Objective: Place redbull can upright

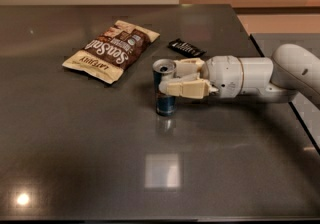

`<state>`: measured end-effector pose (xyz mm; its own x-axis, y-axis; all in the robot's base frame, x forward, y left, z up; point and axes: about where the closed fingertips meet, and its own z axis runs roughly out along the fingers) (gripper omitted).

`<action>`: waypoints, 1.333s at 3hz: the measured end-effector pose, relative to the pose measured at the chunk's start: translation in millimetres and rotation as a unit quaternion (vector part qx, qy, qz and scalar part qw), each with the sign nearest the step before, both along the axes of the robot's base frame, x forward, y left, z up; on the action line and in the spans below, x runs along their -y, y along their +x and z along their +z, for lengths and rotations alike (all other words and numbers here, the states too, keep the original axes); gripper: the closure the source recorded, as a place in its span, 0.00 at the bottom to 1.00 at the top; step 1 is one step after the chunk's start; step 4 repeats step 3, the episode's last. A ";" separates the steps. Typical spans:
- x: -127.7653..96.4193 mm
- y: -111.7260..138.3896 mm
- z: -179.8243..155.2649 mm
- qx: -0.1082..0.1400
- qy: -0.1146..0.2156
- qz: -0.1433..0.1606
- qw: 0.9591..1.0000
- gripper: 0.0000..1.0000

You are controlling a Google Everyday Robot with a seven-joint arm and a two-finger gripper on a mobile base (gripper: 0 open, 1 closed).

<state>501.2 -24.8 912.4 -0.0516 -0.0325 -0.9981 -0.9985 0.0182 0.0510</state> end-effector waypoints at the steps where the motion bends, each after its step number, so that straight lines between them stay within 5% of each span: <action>1: 1.2 -0.9 -2.0 0.003 0.002 0.004 1.000 0.00; 4: 1.7 -2.8 -4.4 0.009 -0.007 0.002 1.000 0.00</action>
Offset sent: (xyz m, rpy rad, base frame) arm -0.0027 -0.0082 -0.0080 -0.0281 -0.0238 -0.0095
